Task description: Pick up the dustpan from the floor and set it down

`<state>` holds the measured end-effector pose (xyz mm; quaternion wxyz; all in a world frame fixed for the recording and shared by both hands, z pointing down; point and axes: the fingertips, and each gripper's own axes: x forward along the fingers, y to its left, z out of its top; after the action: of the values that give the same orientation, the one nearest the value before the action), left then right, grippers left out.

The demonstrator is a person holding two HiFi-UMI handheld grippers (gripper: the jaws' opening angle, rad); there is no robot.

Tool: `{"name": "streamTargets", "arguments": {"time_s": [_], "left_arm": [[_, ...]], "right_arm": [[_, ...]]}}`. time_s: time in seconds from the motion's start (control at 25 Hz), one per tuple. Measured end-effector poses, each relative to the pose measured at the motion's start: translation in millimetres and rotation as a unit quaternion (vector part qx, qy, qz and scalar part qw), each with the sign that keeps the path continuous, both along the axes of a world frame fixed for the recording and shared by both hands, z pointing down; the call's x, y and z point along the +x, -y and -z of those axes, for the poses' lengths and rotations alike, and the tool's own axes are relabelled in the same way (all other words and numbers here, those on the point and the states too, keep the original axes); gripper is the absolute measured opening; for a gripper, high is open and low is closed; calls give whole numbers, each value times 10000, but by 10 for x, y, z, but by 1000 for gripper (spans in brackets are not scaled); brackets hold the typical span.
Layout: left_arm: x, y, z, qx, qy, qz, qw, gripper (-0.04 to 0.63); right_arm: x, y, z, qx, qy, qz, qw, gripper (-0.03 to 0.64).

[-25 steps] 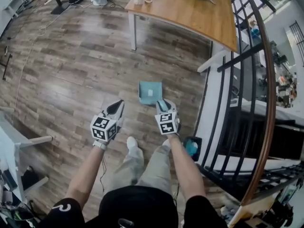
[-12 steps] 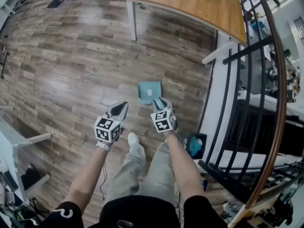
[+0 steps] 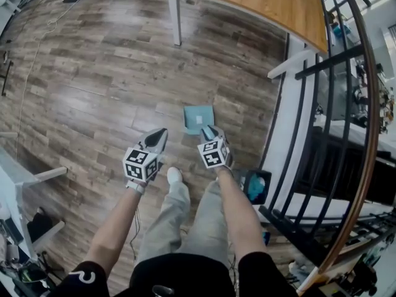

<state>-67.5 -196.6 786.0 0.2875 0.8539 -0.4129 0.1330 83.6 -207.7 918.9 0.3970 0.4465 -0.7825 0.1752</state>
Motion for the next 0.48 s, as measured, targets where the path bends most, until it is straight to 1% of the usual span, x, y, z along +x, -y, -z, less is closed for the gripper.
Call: {"name": "streamTargets", "arguments": {"time_s": [0.12,0.32,0.48], "left_arm": [[5,3,-30,-42,-11,0,10000,-3],[110,-29,-114,-132,-26,-72,9999,-3],[157,-63,-114,-175,-29,-93,9998,-3]], "right_arm": [[-65,-92,-68,-128,97,-13,9999,94],[-71,-247,-189,-476,111,-79,9988,102],[-120,-332,-153,-726,297,78,9969,199]]}}
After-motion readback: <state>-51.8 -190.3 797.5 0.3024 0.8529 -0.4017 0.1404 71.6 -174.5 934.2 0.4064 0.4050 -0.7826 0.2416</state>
